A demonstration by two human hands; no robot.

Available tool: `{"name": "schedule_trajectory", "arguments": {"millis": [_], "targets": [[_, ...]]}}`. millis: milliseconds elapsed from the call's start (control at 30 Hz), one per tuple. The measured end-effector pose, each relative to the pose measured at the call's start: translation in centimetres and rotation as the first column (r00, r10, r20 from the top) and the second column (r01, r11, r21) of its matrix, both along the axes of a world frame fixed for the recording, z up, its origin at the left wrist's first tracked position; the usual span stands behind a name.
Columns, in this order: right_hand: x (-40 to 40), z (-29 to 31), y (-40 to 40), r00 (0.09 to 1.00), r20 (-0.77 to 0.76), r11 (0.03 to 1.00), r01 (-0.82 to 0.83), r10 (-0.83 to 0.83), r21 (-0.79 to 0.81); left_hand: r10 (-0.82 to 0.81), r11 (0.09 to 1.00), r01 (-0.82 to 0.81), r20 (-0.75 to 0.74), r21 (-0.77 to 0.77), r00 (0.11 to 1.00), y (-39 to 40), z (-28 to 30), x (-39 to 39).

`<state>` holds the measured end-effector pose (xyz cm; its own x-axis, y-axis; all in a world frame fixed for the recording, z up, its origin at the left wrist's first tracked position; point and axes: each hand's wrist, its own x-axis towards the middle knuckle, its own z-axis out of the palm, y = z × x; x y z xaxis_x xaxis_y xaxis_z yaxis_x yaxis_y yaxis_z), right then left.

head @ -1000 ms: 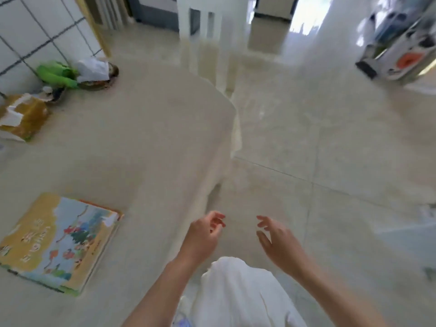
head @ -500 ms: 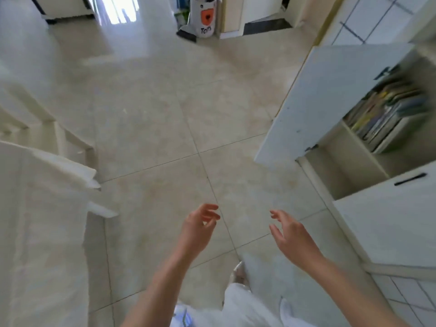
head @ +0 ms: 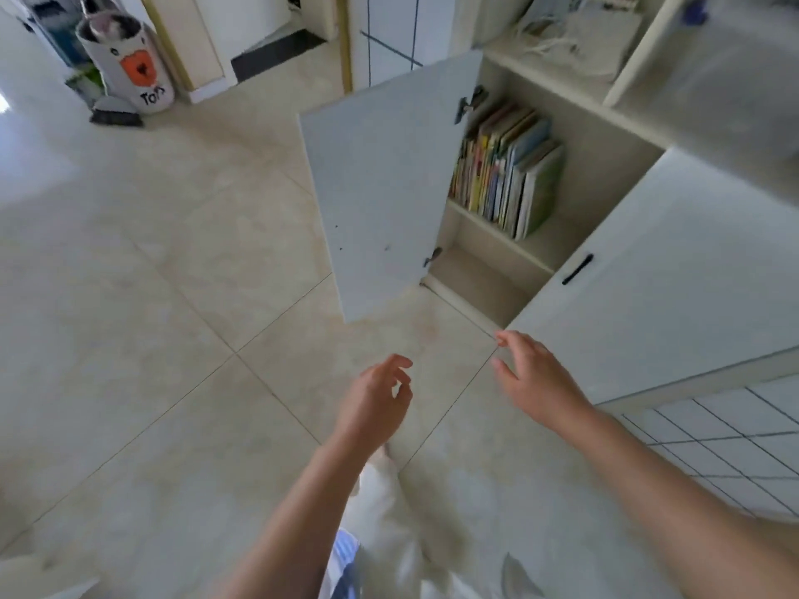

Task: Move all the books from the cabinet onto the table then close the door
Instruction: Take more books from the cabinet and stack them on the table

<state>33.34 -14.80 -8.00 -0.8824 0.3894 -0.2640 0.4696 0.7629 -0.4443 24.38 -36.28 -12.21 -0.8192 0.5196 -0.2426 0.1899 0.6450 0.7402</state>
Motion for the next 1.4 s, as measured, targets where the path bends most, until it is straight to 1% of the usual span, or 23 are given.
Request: {"name": "schedule_trajectory", "arguments": {"millis": [133, 233, 400, 533, 633, 767, 867, 933, 1033, 1133, 1300, 1400], "targets": [[-5.1, 0.6, 5.2, 1.000, -0.012, 0.998, 0.015, -0.014, 0.061, -0.072, 0.997, 0.072, 0.000, 0.009, 0.997, 5.9, -0.6, -5.2], [-9.2, 1.3, 8.9, 0.998, -0.013, 0.994, 0.056, -0.055, 0.098, -0.116, 0.992, 0.113, 0.059, 0.052, 0.991, 10.2, -0.6, -9.7], [-13.8, 0.8, 12.4, 0.994, 0.090, 0.992, 0.046, -0.057, 0.119, -0.216, 0.976, 0.213, 0.093, 0.043, 0.972, 16.5, -0.6, -16.2], [-16.5, 0.2, 15.6, 0.982, 0.162, 0.990, 0.078, -0.098, 0.121, -0.188, 0.982, 0.183, 0.154, 0.051, 0.970, 21.0, -1.1, -20.5], [-18.4, -0.3, 18.6, 0.980, 0.155, 0.987, 0.107, -0.126, 0.124, -0.162, 0.987, 0.162, 0.175, 0.017, 0.971, 24.7, -2.4, -23.2], [-21.1, -1.0, 22.9, 0.984, 0.148, 0.985, 0.071, -0.094, 0.154, -0.175, 0.985, 0.172, 0.191, 0.033, 0.966, 28.8, -3.8, -25.4], [-24.2, -2.3, 27.4, 0.988, 0.139, 0.984, 0.037, -0.062, 0.174, -0.195, 0.981, 0.192, 0.171, 0.032, 0.966, 32.1, -5.2, -26.4], [-26.4, -3.8, 30.7, 0.993, 0.111, 0.979, 0.004, -0.027, 0.203, -0.214, 0.977, 0.214, 0.149, 0.021, 0.965, 34.3, -6.3, -26.8], [-29.9, -6.5, 35.4, 0.996, 0.075, 0.952, -0.068, 0.047, 0.297, -0.219, 0.976, 0.217, 0.132, 0.033, 0.967, 38.0, -8.3, -27.3], [-32.9, -9.7, 39.0, 0.991, 0.081, 0.932, -0.125, 0.104, 0.340, -0.205, 0.978, 0.200, 0.147, 0.051, 0.968, 41.9, -10.6, -27.9], [-35.2, -14.3, 42.7, 0.974, 0.120, 0.875, -0.224, 0.191, 0.429, -0.171, 0.985, 0.167, 0.125, 0.045, 0.977, 47.2, -13.6, -28.9], [-35.3, -15.7, 43.7, 0.975, 0.077, 0.857, -0.220, 0.209, 0.467, -0.157, 0.987, 0.150, 0.124, 0.061, 0.980, 49.7, -14.9, -29.6]]}}
